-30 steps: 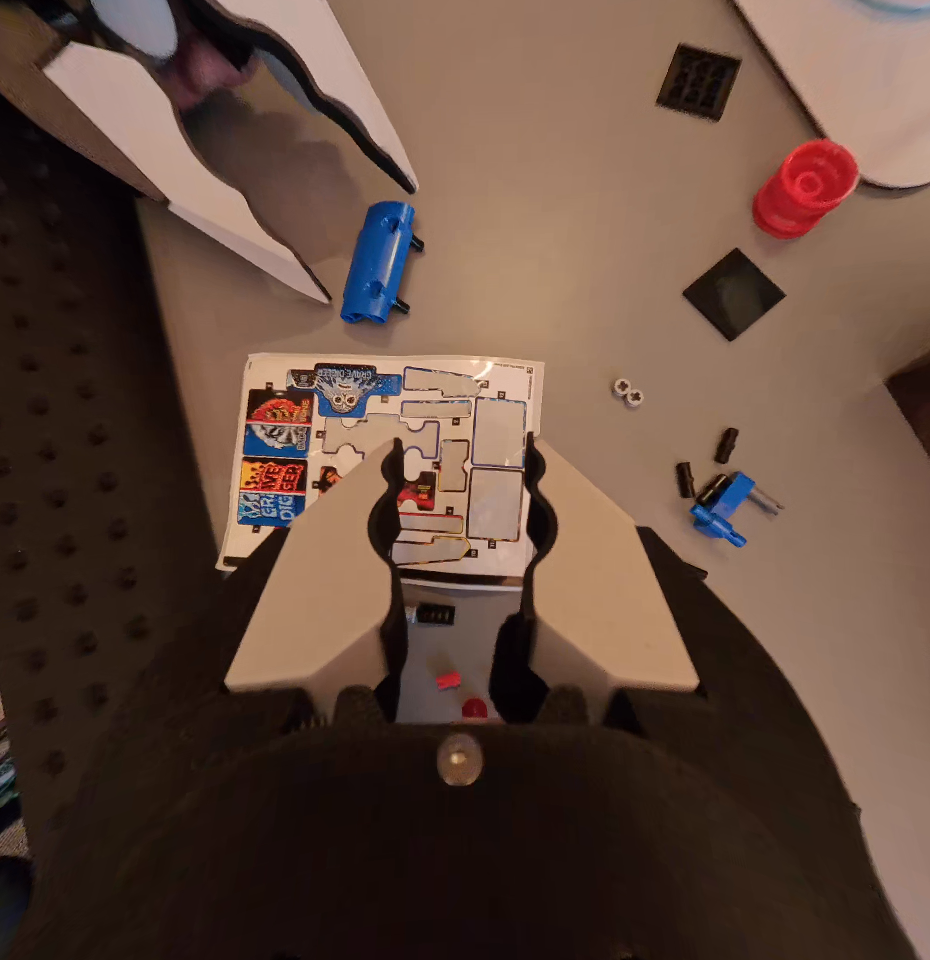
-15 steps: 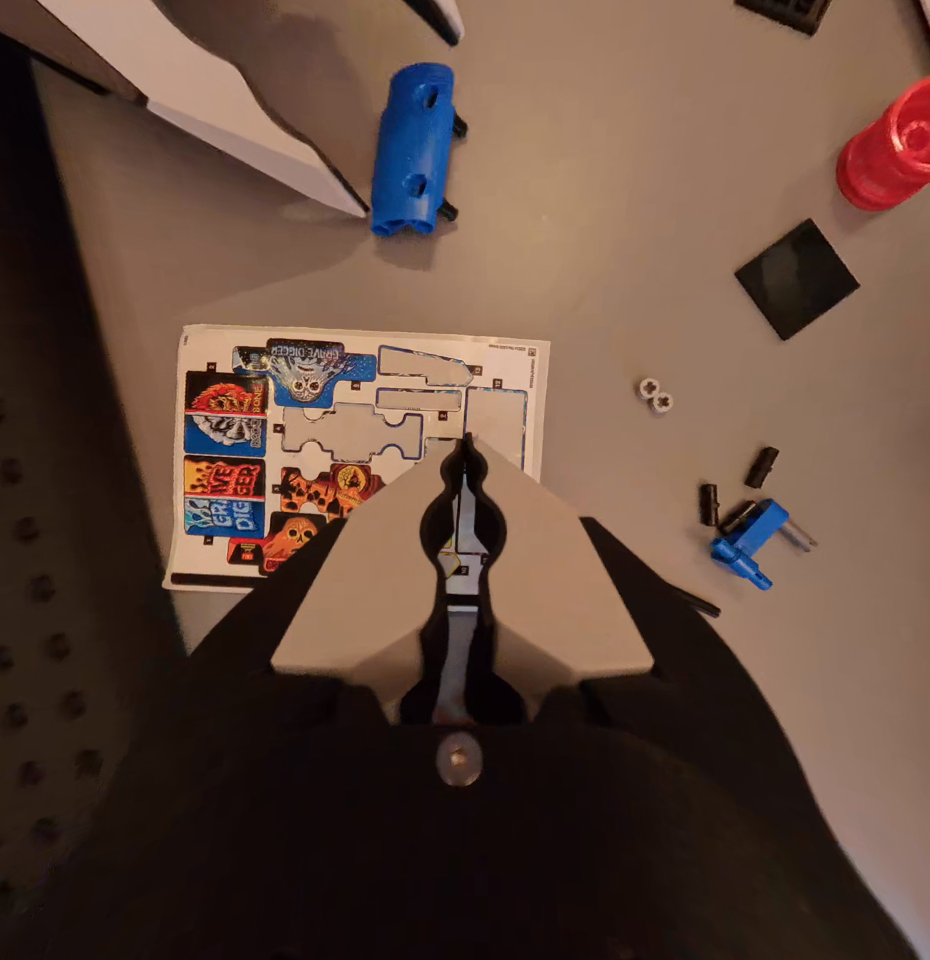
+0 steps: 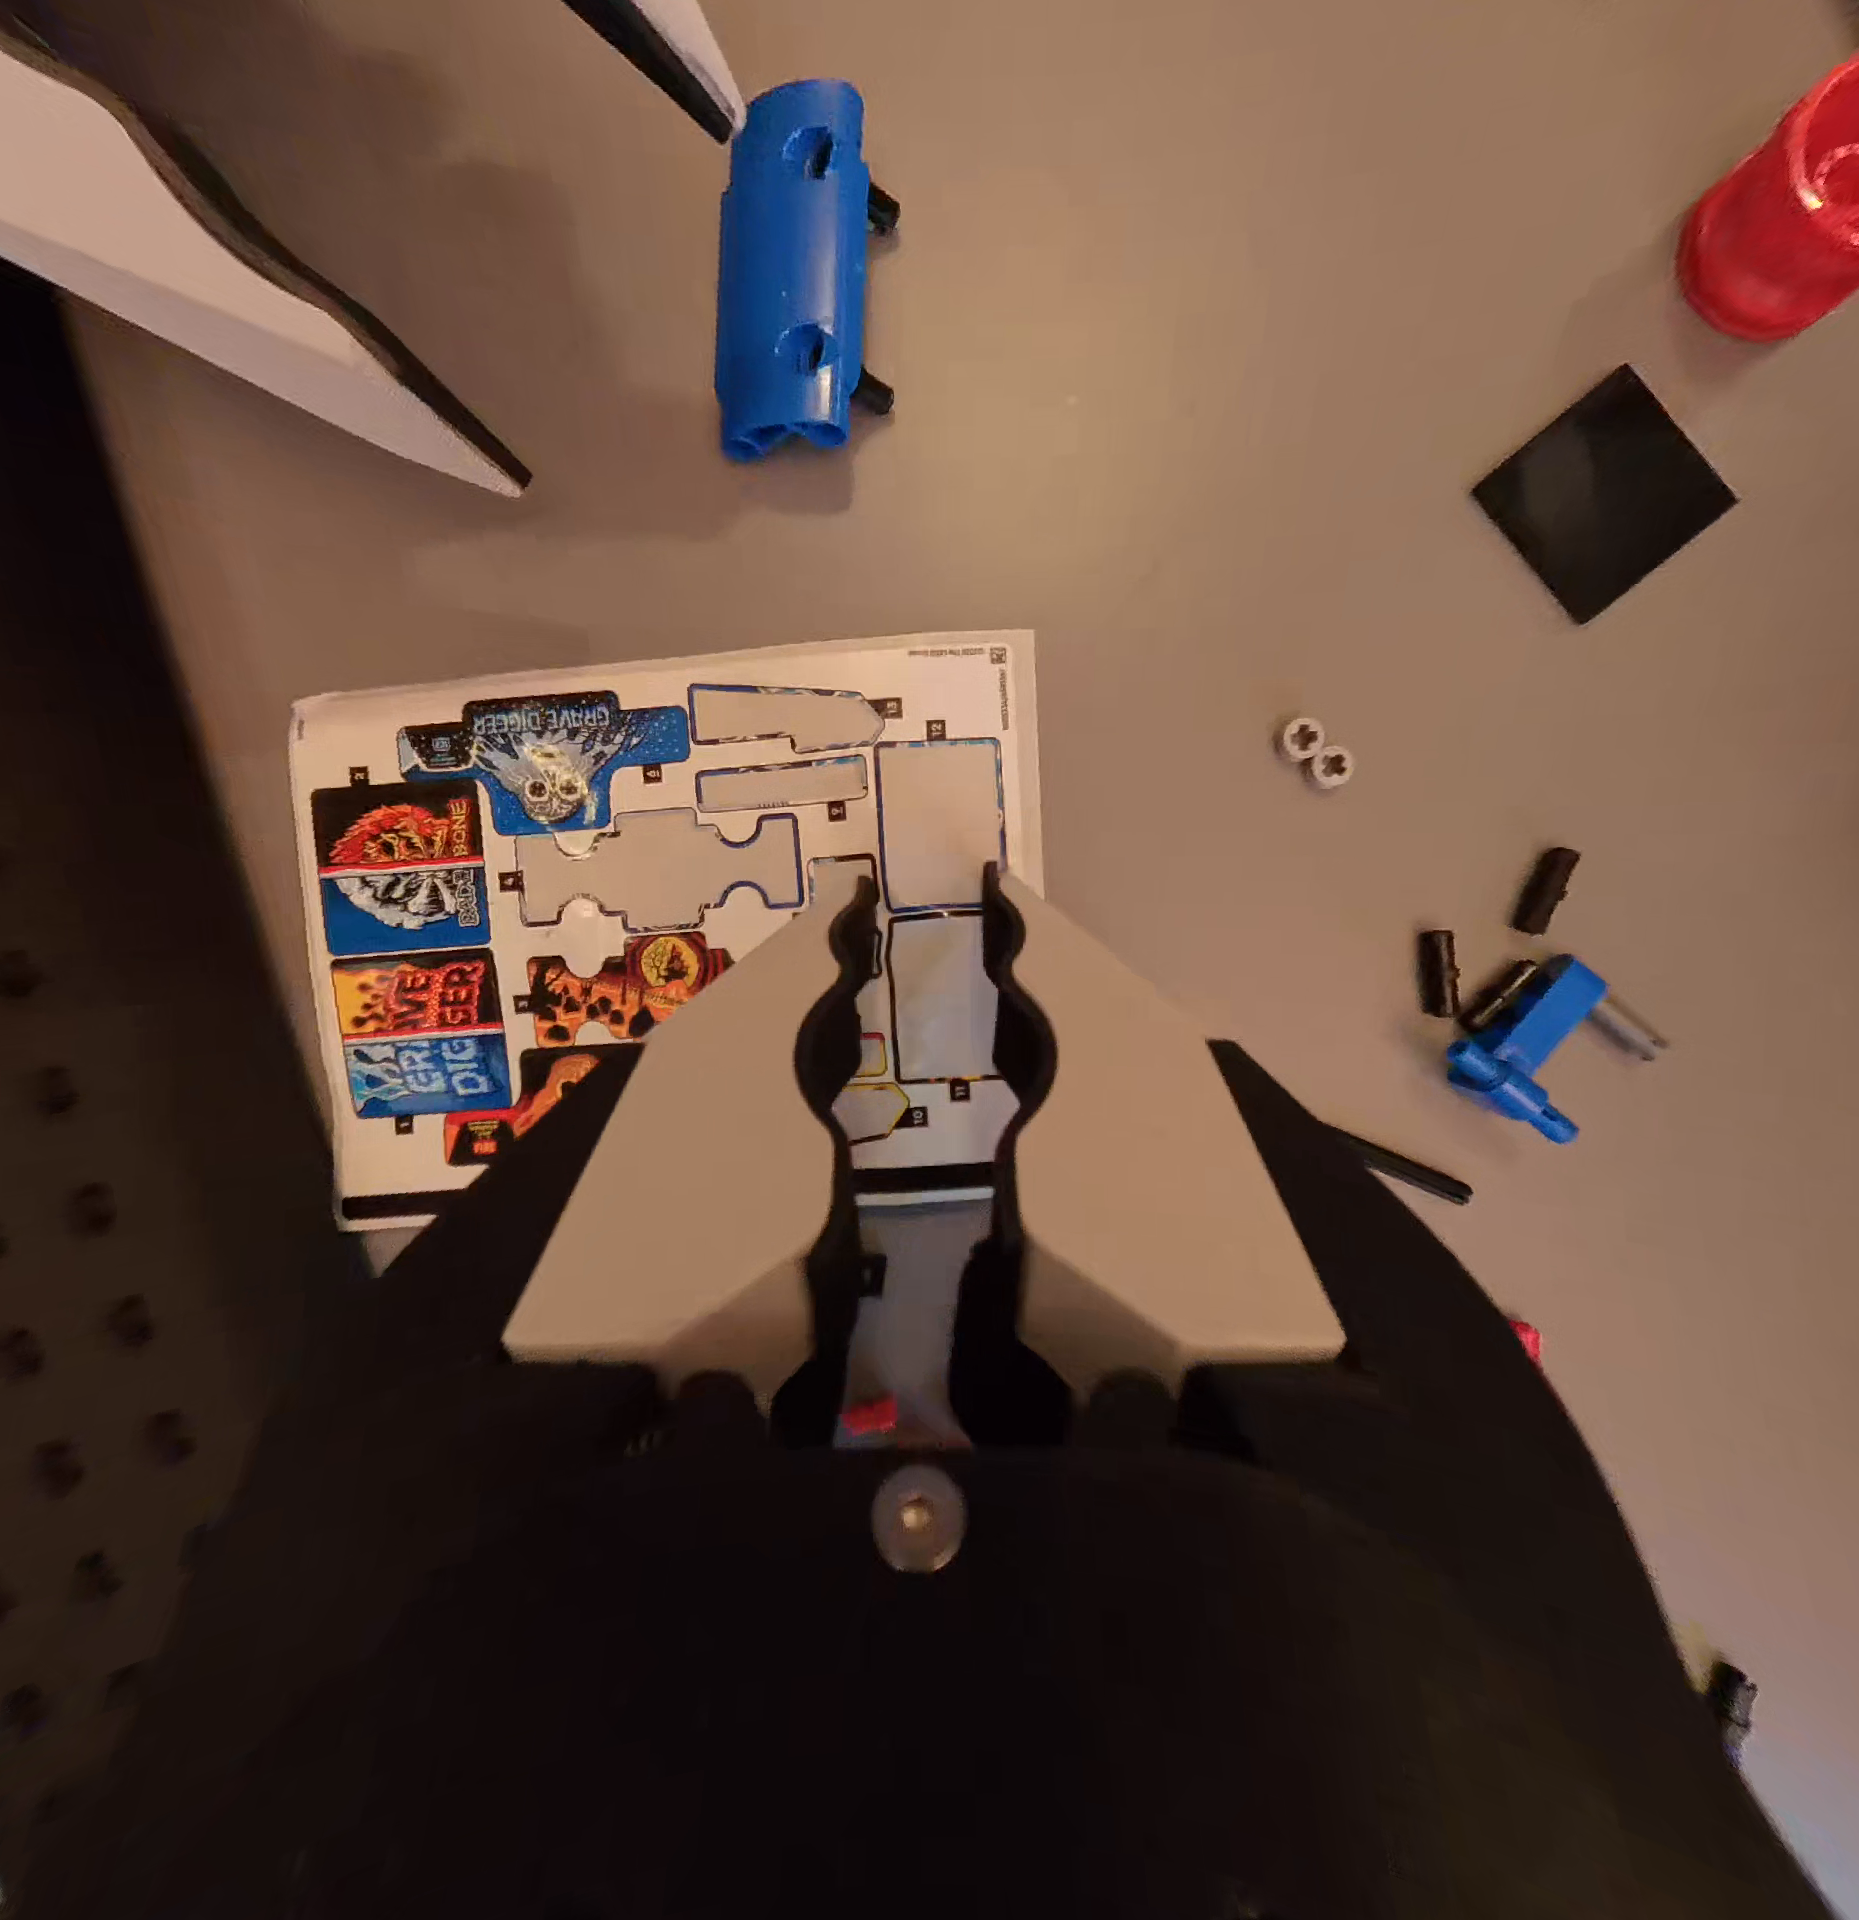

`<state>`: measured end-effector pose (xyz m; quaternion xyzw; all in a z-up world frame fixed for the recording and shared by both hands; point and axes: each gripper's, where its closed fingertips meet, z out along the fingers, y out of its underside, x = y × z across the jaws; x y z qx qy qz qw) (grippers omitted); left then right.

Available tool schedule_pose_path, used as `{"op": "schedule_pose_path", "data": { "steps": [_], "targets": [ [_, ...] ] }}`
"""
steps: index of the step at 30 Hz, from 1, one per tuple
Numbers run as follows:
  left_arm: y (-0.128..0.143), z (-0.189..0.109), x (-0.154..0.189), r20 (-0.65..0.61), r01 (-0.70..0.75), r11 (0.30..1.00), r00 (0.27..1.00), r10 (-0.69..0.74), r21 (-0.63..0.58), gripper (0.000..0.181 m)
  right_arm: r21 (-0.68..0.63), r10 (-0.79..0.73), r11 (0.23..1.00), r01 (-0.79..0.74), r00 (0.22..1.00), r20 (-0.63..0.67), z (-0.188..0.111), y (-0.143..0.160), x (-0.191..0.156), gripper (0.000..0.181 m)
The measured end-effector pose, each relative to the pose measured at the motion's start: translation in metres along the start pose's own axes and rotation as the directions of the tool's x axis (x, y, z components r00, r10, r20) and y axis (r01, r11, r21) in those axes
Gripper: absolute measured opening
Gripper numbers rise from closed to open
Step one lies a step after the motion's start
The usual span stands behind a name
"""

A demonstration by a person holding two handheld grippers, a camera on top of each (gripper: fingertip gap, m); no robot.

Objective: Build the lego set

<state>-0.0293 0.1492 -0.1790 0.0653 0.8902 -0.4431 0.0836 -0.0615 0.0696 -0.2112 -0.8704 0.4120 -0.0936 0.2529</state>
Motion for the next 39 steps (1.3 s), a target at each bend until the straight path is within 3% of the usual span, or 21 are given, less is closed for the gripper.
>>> {"op": "schedule_pose_path", "data": {
  "steps": [1, 9, 10, 11, 13, 23, 31, 36, 39],
  "targets": [
    [0.0, 0.0, 0.001, -0.008, 0.007, 1.0, 1.0, -0.007, 0.001, 0.053, -0.001, -0.007, 1.0, 0.007, 1.0, 0.003, 0.0, 0.0, 0.0, 0.0],
    [-0.003, -0.005, 0.016, -0.102, 0.051, 0.998, 0.994, -0.049, 0.022, 0.054, 0.071, -0.046, 0.996, 0.045, 0.999, 0.007, -0.011, -0.011, -0.007, 0.0],
    [-0.003, -0.005, 0.019, -0.117, 0.054, 0.998, 0.992, -0.051, 0.019, 0.054, 0.059, -0.043, 0.997, 0.043, 0.999, -0.005, -0.013, -0.01, -0.007, 0.013],
    [-0.002, -0.005, 0.021, -0.126, 0.053, 0.998, 0.991, -0.05, 0.015, 0.054, 0.019, -0.03, 0.999, 0.031, 0.999, -0.04, -0.013, -0.005, -0.002, 0.044],
    [0.0, -0.004, 0.024, -0.133, 0.041, 0.999, 0.99, -0.04, 0.006, 0.053, -0.057, -0.018, 0.998, 0.016, 0.999, -0.034, -0.009, 0.008, -0.004, 0.061],
    [0.002, -0.001, 0.025, -0.138, 0.035, 0.999, 0.99, -0.035, -0.003, 0.054, -0.003, -0.025, 1.0, 0.025, 1.0, -0.015, -0.003, 0.005, -0.009, 0.017],
    [-0.012, -0.007, 0.03, -0.207, 0.117, 0.991, 0.973, -0.102, 0.061, 0.054, 0.094, -0.077, 0.993, 0.079, 0.997, -0.02, -0.019, -0.014, -0.014, 0.014],
    [-0.033, -0.018, 0.046, -0.379, 0.25, 0.959, 0.907, -0.183, 0.135, 0.049, 0.21, -0.092, 0.973, 0.101, 0.994, -0.052, -0.053, -0.04, -0.012, 0.014],
    [-0.047, -0.028, 0.054, -0.469, 0.3, 0.935, 0.864, -0.182, 0.191, 0.036, 0.256, -0.097, 0.961, 0.107, 0.994, -0.051, -0.068, -0.052, -0.011, 0.014]
  ]
}}
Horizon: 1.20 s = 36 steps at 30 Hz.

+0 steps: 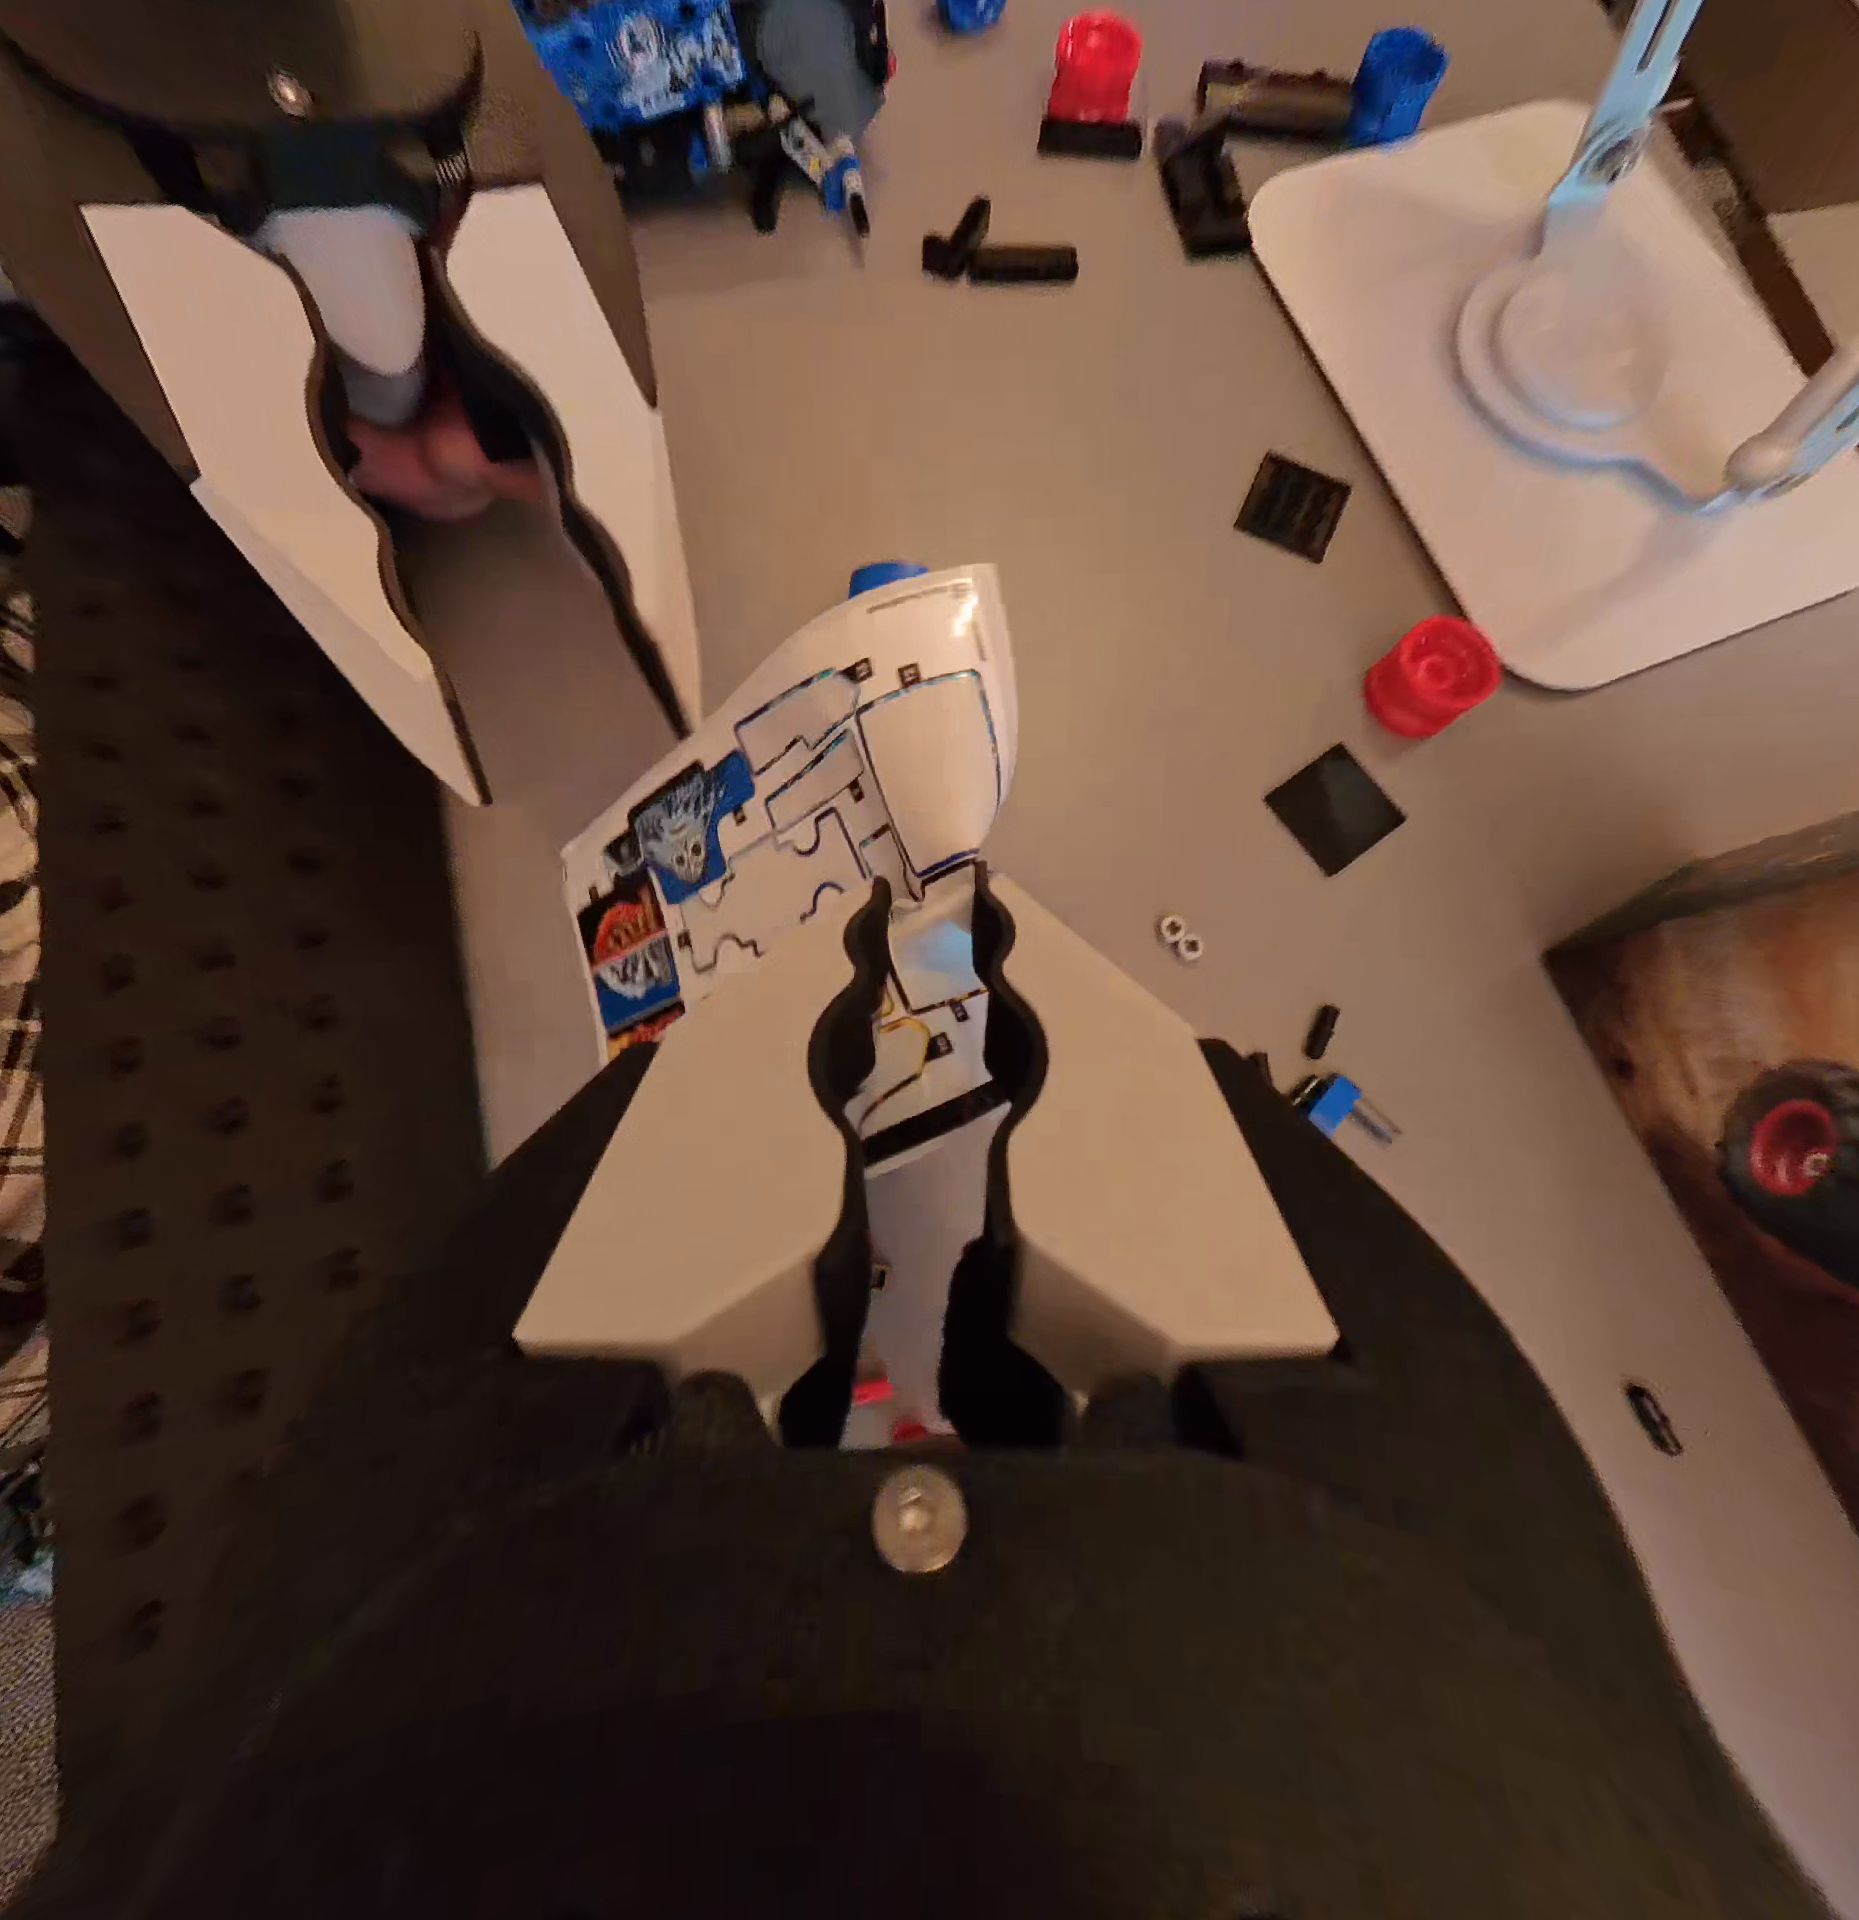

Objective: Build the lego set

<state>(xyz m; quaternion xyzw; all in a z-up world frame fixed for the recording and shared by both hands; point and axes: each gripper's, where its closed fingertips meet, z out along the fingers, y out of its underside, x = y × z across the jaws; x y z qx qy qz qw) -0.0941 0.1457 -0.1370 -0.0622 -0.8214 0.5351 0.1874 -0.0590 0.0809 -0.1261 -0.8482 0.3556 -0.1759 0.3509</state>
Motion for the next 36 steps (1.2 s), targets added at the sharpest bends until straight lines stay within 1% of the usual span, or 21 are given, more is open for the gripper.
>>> {"op": "schedule_pose_path", "data": {
  "steps": [4, 5, 6, 9, 12, 13, 14, 15, 16, 18, 21, 24, 27, 28, 30, 31, 33, 36],
  "targets": [
    [-0.014, -0.004, 0.01, -0.061, 0.003, 0.997, 0.998, 0.002, 0.079, 0.018, 0.051, 0.005, 0.999, -0.006, 1.0, 0.031, -0.007, -0.014, 0.0, 0.013],
    [-0.016, -0.004, 0.01, -0.068, 0.008, 0.996, 0.998, -0.002, 0.087, 0.015, 0.064, 0.006, 0.998, -0.009, 0.999, 0.039, -0.008, -0.017, 0.0, 0.013],
    [-0.015, -0.003, 0.008, -0.064, 0.014, 0.996, 0.998, -0.009, 0.083, 0.016, 0.073, 0.009, 0.997, -0.012, 0.999, 0.049, -0.008, -0.019, -0.001, 0.013],
    [-0.008, 0.0, 0.0, -0.024, 0.025, 0.999, 0.999, -0.024, 0.047, 0.032, 0.098, 0.023, 0.995, -0.028, 0.998, 0.051, -0.01, -0.023, 0.002, 0.013],
    [-0.005, 0.001, -0.011, 0.033, 0.035, 0.999, 0.999, -0.036, 0.031, 0.051, 0.131, 0.04, 0.99, -0.048, 0.997, 0.062, -0.014, -0.026, 0.002, 0.011],
    [-0.002, 0.003, -0.014, 0.053, 0.033, 0.999, 0.998, -0.034, 0.02, 0.056, 0.145, 0.042, 0.988, -0.051, 0.997, 0.067, -0.016, -0.028, 0.002, 0.011],
    [-0.002, 0.004, -0.013, 0.049, 0.033, 0.999, 0.998, -0.034, 0.018, 0.055, 0.158, 0.047, 0.986, -0.057, 0.996, 0.07, -0.018, -0.03, 0.003, 0.011],
    [-0.003, 0.005, -0.011, 0.036, 0.038, 0.999, 0.999, -0.039, 0.023, 0.053, 0.168, 0.049, 0.984, -0.06, 0.996, 0.068, -0.02, -0.032, 0.004, 0.011],
    [-0.005, 0.005, -0.008, 0.018, 0.04, 0.999, 0.999, -0.041, 0.033, 0.046, 0.18, 0.051, 0.982, -0.062, 0.997, 0.063, -0.022, -0.034, 0.005, 0.011],
    [-0.011, 0.005, 0.0, -0.024, 0.036, 0.997, 0.999, -0.035, 0.064, 0.025, 0.203, 0.059, 0.977, -0.07, 0.996, 0.06, -0.025, -0.037, 0.007, 0.011],
    [-0.017, 0.006, 0.01, -0.085, 0.044, 0.995, 0.996, -0.036, 0.094, 0.003, 0.232, 0.067, 0.969, -0.081, 0.996, 0.067, -0.029, -0.04, 0.008, 0.011],
    [-0.02, 0.007, 0.015, -0.114, 0.042, 0.993, 0.993, -0.03, 0.112, 0.0, 0.247, 0.074, 0.965, -0.09, 0.994, 0.076, -0.031, -0.041, 0.008, 0.011],
    [-0.025, 0.006, 0.022, -0.165, 0.061, 0.989, 0.986, -0.038, 0.135, 0.002, 0.267, 0.082, 0.958, -0.103, 0.993, 0.087, -0.033, -0.043, 0.008, 0.011],
    [-0.023, 0.006, 0.023, -0.175, 0.062, 0.99, 0.984, -0.039, 0.13, 0.004, 0.275, 0.087, 0.955, -0.107, 0.993, 0.085, -0.033, -0.044, 0.009, 0.011],
    [-0.02, 0.009, 0.027, -0.197, 0.065, 0.992, 0.979, -0.043, 0.11, 0.014, 0.294, 0.095, 0.949, -0.118, 0.991, 0.09, -0.036, -0.046, 0.01, 0.011],
    [-0.019, 0.01, 0.027, -0.191, 0.057, 0.993, 0.981, -0.036, 0.107, 0.013, 0.306, 0.101, 0.944, -0.124, 0.991, 0.091, -0.038, -0.048, 0.011, 0.011],
    [-0.021, 0.011, 0.026, -0.17, 0.032, 0.992, 0.985, -0.011, 0.121, 0.0, 0.319, 0.104, 0.939, -0.131, 0.989, 0.102, -0.04, -0.049, 0.01, 0.011],
    [-0.025, 0.01, 0.027, -0.188, 0.047, 0.989, 0.982, -0.02, 0.139, 0.0, 0.324, 0.108, 0.937, -0.133, 0.99, 0.094, -0.041, -0.049, 0.012, 0.011]
  ]
}}
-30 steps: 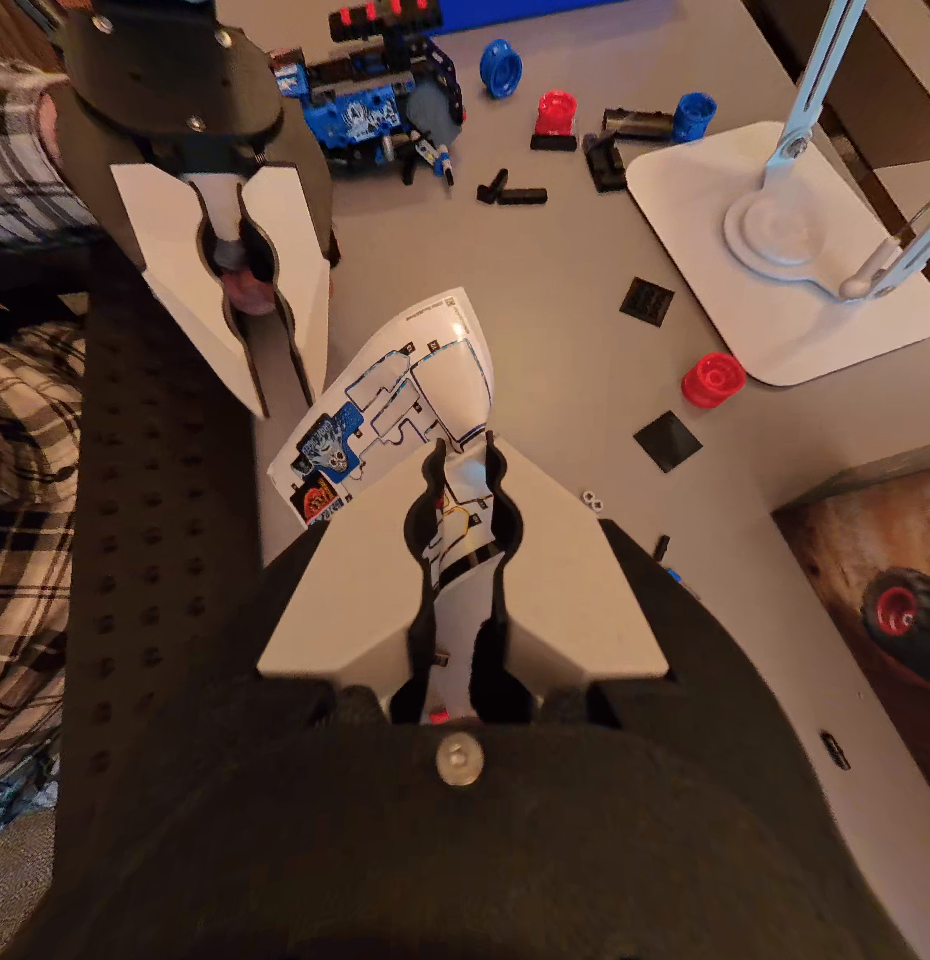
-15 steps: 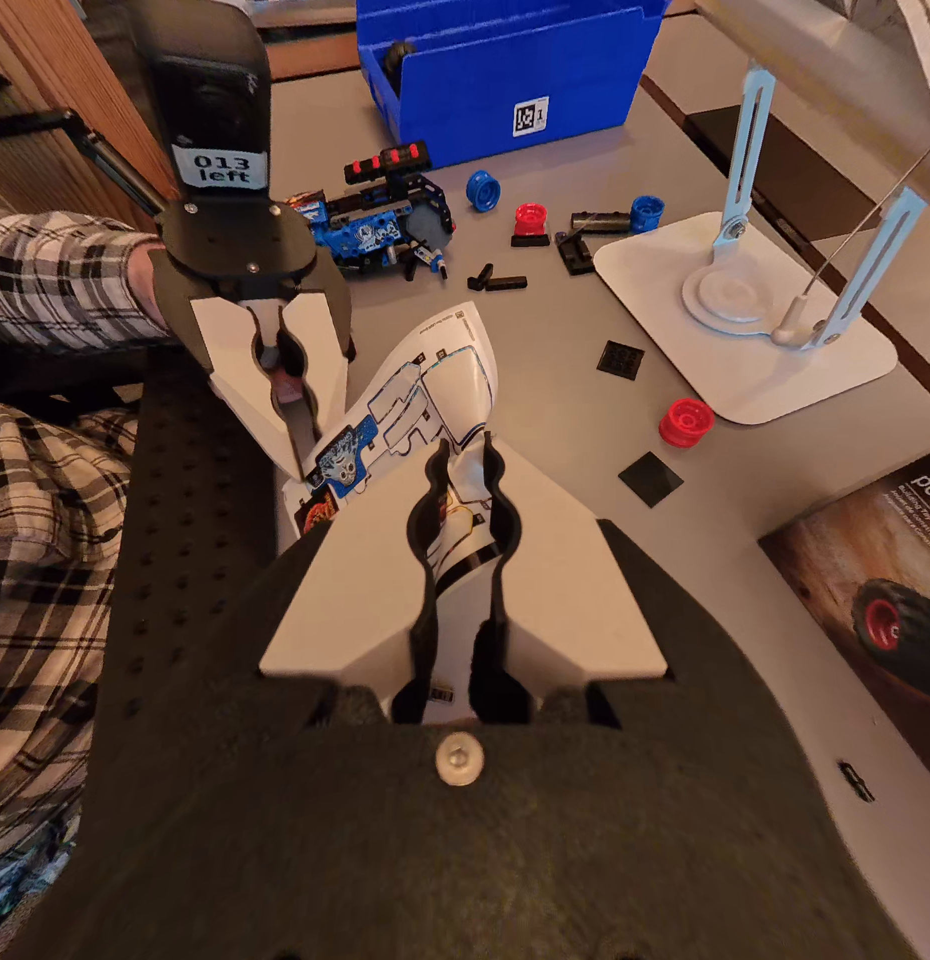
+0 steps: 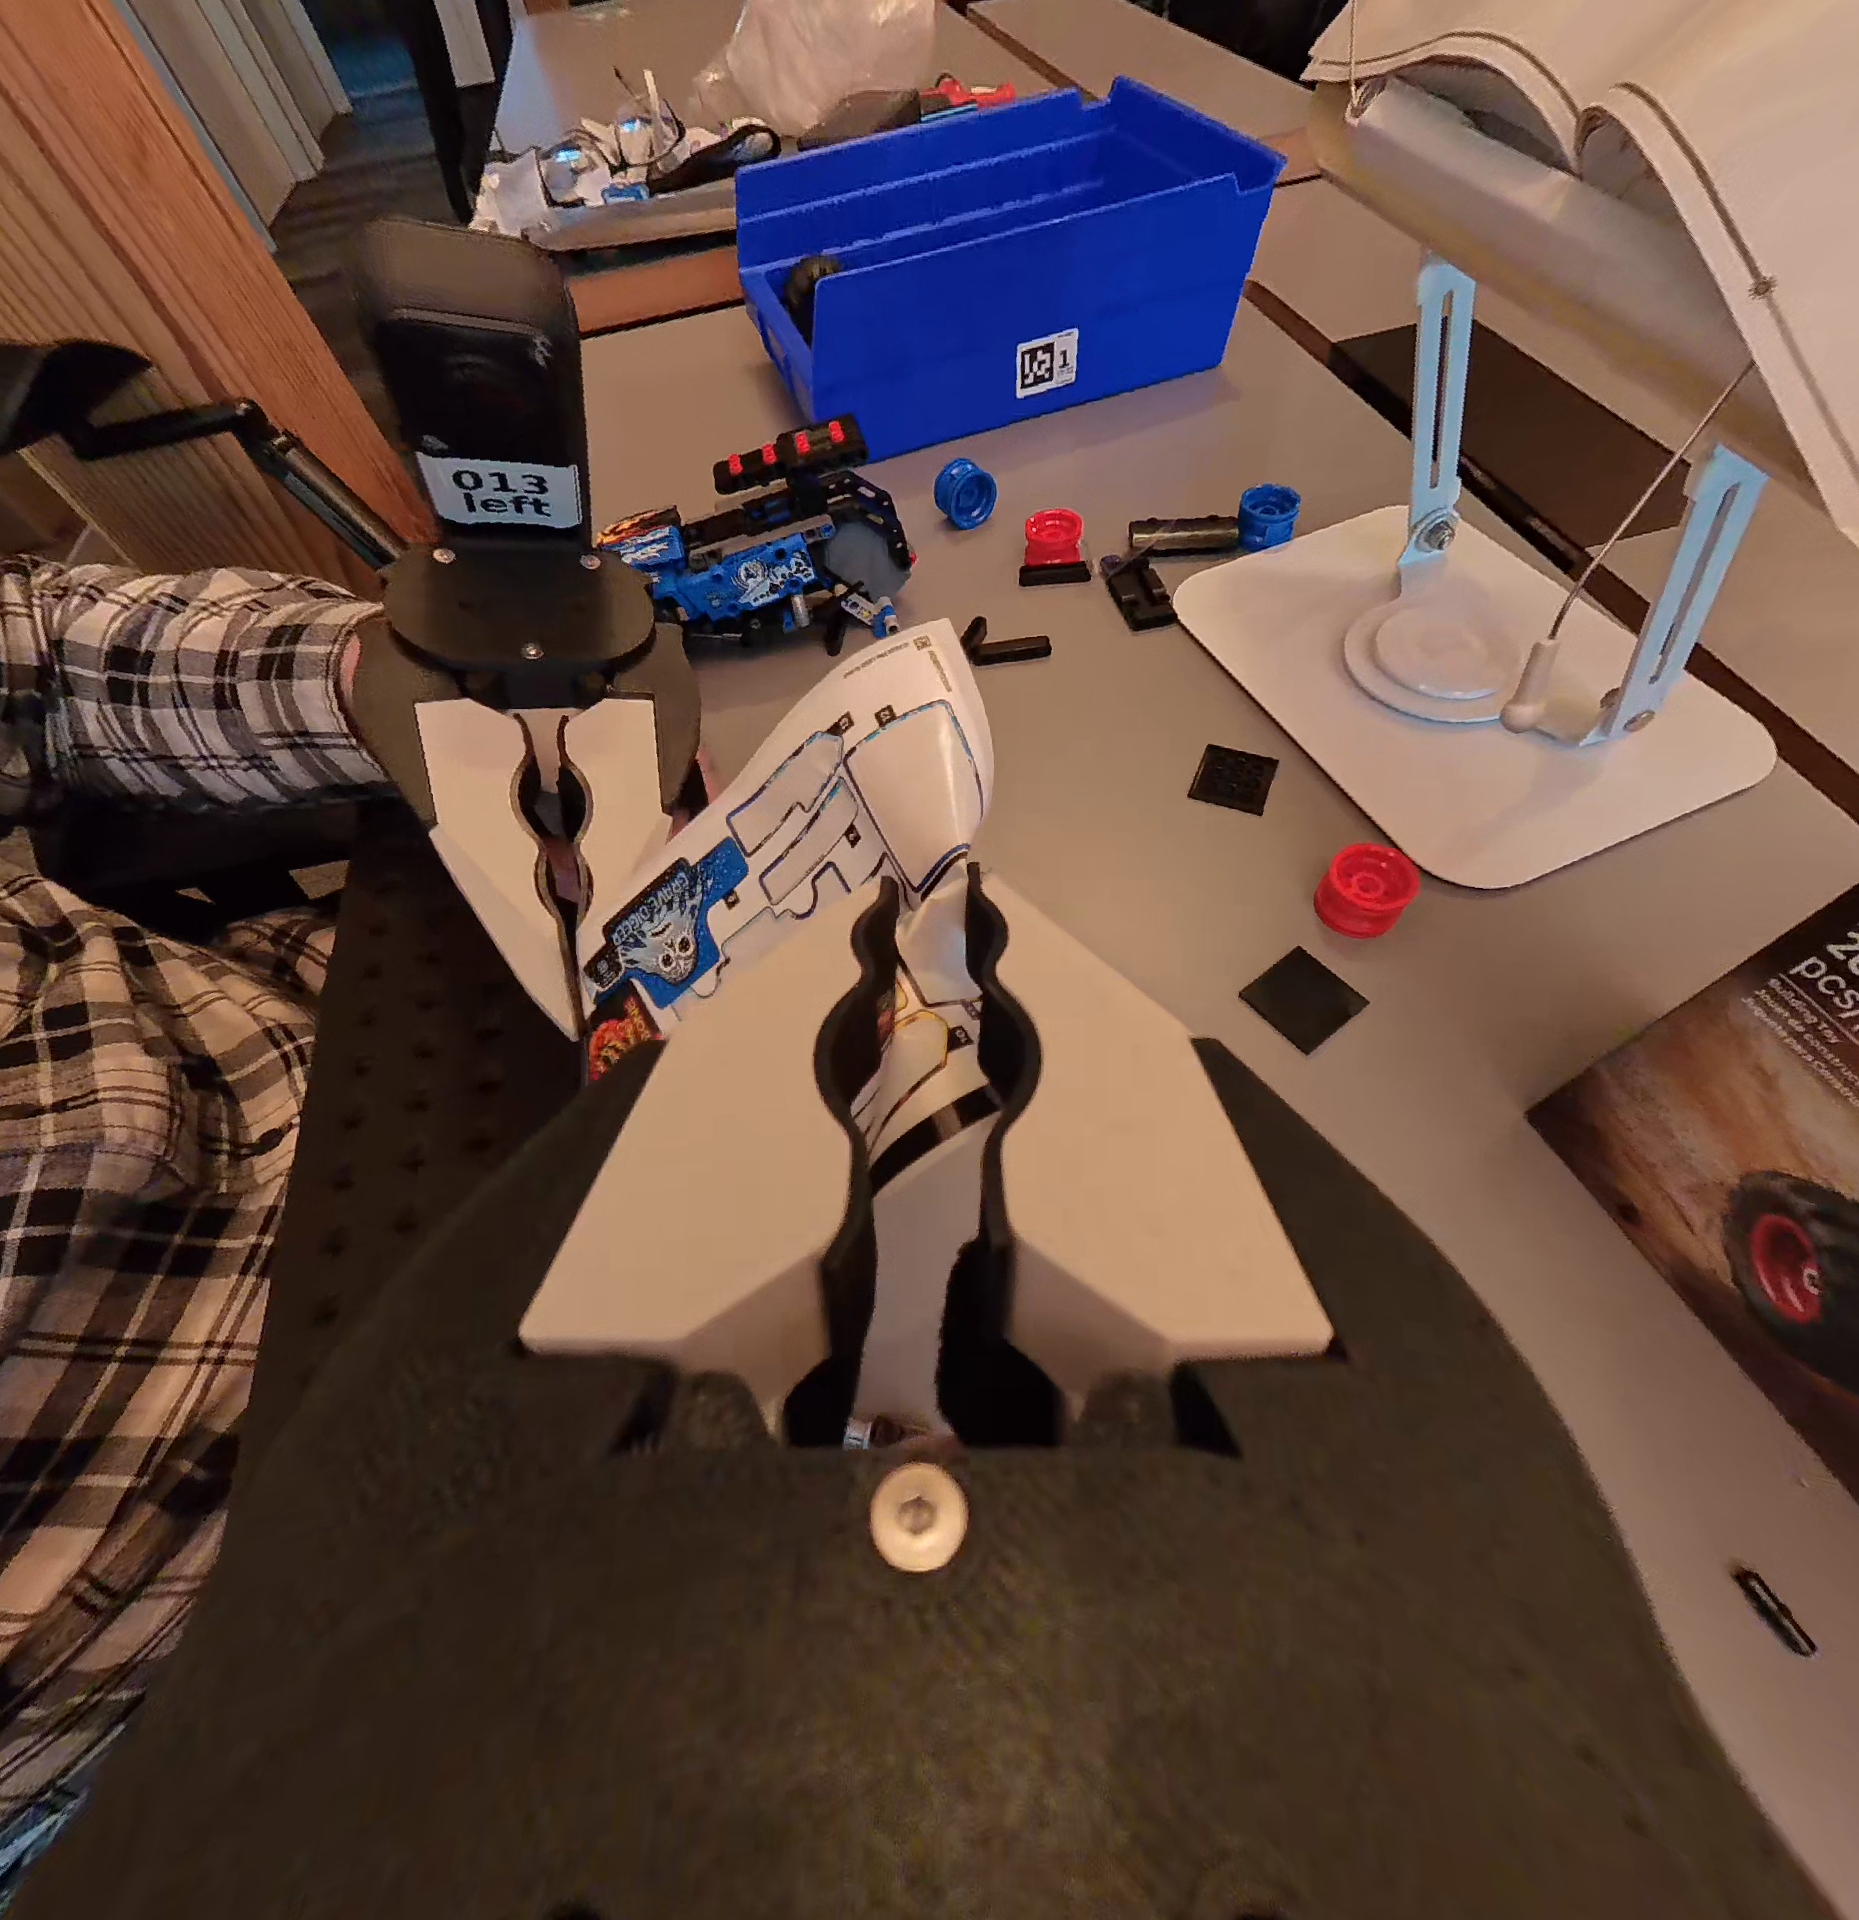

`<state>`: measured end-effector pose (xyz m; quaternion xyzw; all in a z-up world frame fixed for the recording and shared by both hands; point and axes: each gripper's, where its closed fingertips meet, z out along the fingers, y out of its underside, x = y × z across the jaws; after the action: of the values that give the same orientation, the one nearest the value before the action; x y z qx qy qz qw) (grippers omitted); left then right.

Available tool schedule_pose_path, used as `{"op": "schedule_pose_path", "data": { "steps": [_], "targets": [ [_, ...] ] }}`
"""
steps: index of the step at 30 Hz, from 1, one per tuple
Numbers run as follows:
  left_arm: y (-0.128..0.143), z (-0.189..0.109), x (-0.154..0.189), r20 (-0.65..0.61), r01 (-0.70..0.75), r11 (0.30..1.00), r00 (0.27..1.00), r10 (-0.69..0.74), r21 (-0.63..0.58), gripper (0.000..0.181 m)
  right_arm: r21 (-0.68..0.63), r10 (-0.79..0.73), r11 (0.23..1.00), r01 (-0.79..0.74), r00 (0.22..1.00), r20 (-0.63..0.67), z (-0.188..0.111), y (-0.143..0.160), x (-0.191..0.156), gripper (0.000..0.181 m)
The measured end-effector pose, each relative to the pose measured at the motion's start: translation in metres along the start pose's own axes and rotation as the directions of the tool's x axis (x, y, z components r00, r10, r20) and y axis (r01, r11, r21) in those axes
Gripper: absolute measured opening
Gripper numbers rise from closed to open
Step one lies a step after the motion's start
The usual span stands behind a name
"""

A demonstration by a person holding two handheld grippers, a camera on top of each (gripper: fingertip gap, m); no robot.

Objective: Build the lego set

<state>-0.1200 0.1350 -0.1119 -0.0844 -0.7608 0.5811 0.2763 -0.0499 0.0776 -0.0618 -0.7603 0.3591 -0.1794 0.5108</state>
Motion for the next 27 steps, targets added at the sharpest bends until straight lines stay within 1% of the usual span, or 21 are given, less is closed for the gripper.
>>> {"op": "schedule_pose_path", "data": {
  "steps": [2, 3, 4, 5, 6, 8, 9, 10, 13, 16, 17, 18, 21, 24, 27],
  "targets": [
    [-0.001, -0.001, 0.0, 0.008, -0.027, 1.0, 1.0, 0.027, 0.003, 0.0, -0.003, 0.008, 1.0, -0.009, 1.0, -0.011, 0.0, 0.002, 0.002, 0.012],
    [-0.003, -0.001, 0.001, 0.011, -0.037, 0.999, 0.999, 0.037, 0.007, 0.0, -0.02, 0.007, 1.0, -0.008, 0.999, -0.041, 0.001, 0.005, 0.007, 0.019],
    [-0.004, -0.001, 0.0, 0.016, -0.038, 0.999, 0.999, 0.038, 0.016, 0.0, -0.042, 0.001, 0.999, -0.005, 0.997, -0.08, 0.001, 0.008, 0.012, 0.033],
    [-0.006, -0.002, -0.002, 0.025, -0.032, 0.999, 0.999, 0.031, 0.023, 0.0, -0.06, -0.012, 0.998, 0.005, 0.993, -0.119, 0.0, 0.01, 0.016, 0.042],
    [-0.007, -0.003, -0.003, 0.027, -0.022, 0.999, 0.999, 0.022, 0.03, 0.0, -0.065, -0.036, 0.998, 0.025, 0.986, -0.16, -0.003, 0.01, 0.019, 0.047],
    [-0.012, -0.005, -0.004, 0.026, -0.004, 0.998, 1.0, 0.003, 0.055, 0.0, -0.076, -0.1, 0.994, 0.082, 0.96, -0.263, -0.014, 0.007, 0.024, 0.049],
    [-0.014, -0.005, -0.005, 0.03, 0.002, 0.998, 1.0, -0.004, 0.063, 0.0, -0.085, -0.146, 0.988, 0.126, 0.942, -0.303, -0.019, 0.005, 0.023, 0.04],
    [-0.014, -0.006, -0.007, 0.032, 0.011, 0.998, 0.999, -0.013, 0.068, 0.0, -0.079, -0.186, 0.982, 0.17, 0.933, -0.307, -0.022, 0.002, 0.015, 0.035],
    [-0.016, -0.007, -0.008, 0.023, 0.035, 0.996, 0.999, -0.037, 0.078, 0.0, -0.029, -0.283, 0.958, 0.284, 0.932, -0.225, -0.021, -0.004, -0.022, 0.021],
    [-0.019, -0.005, -0.005, 0.014, 0.026, 0.996, 1.0, -0.027, 0.086, 0.0, -0.016, -0.344, 0.939, 0.344, 0.933, -0.103, -0.003, 0.004, -0.06, 0.018],
    [-0.019, -0.004, -0.003, 0.012, 0.021, 0.996, 1.0, -0.022, 0.088, 0.0, -0.028, -0.359, 0.933, 0.358, 0.93, -0.081, 0.004, 0.008, -0.068, 0.018],
    [-0.02, -0.004, -0.002, 0.011, 0.015, 0.996, 1.0, -0.016, 0.088, 0.0, -0.036, -0.373, 0.928, 0.371, 0.925, -0.076, 0.011, 0.012, -0.072, 0.017],
    [-0.017, -0.003, -0.004, 0.035, -0.018, 0.997, 0.999, 0.016, 0.071, 0.0, -0.029, -0.343, 0.939, 0.342, 0.939, -0.024, 0.024, 0.019, -0.079, 0.014],
    [-0.017, -0.002, -0.002, 0.043, -0.061, 0.996, 0.997, 0.059, 0.063, 0.0, -0.01, -0.318, 0.948, 0.318, 0.948, 0.011, 0.025, 0.021, -0.081, 0.009],
    [-0.019, -0.002, 0.004, 0.043, -0.139, 0.988, 0.99, 0.137, 0.061, 0.0, 0.028, -0.293, 0.956, 0.292, 0.954, 0.06, 0.022, 0.02, -0.087, 0.007]
  ]
}}
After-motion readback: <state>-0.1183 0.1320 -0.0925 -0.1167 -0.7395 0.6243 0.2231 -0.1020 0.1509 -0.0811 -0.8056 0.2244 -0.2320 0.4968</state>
